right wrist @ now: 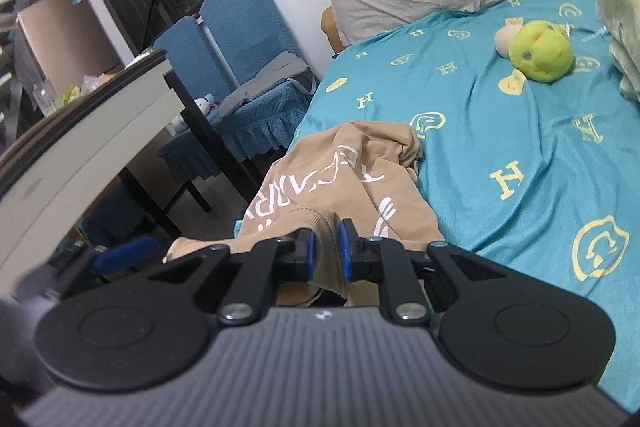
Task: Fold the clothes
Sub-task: 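Hold the shirt with the left gripper while the right gripper grasps another edge, then lift the shirt high with both grippers and shake it open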
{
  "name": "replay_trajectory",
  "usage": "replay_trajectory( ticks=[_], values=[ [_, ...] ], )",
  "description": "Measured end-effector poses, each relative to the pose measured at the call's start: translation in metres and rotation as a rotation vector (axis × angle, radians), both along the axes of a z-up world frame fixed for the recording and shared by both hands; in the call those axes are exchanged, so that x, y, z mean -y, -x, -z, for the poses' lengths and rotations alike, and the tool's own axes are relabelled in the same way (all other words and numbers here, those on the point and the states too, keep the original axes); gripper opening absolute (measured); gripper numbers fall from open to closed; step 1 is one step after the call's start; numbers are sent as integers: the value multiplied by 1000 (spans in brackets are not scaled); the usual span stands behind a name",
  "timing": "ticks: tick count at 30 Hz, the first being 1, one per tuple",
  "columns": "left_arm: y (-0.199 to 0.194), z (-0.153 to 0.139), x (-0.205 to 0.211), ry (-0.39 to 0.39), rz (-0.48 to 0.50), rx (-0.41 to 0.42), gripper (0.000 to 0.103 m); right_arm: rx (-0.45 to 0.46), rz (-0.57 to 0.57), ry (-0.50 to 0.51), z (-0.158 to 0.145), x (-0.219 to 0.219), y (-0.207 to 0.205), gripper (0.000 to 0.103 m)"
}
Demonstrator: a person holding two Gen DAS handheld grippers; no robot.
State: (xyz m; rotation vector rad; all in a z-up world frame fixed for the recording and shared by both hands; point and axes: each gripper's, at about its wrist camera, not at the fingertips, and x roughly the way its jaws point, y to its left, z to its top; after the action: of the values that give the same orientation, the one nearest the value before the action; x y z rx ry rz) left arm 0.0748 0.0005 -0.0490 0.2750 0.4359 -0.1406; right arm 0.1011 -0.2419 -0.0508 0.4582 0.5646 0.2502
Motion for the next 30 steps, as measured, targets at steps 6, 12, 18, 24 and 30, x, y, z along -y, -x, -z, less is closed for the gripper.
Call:
replay_trajectory(
  ticks=[6,12,18,24,30],
  values=[
    [-9,33,44,-263,-69,124,85,-17,13,-32,2,9,0,16],
    [-3,-11,14,-6,-207,225,89,-37,36,-36,6,15,-6,17],
    [28,-47,8,101,-186,361,89,-71,18,50,8,0,-8,46],
    [41,-61,3,134,-201,397,89,-215,-42,199,31,-18,-18,85],
    [30,-58,-13,125,-258,315,89,-59,187,307,-6,2,8,85]
  ],
)
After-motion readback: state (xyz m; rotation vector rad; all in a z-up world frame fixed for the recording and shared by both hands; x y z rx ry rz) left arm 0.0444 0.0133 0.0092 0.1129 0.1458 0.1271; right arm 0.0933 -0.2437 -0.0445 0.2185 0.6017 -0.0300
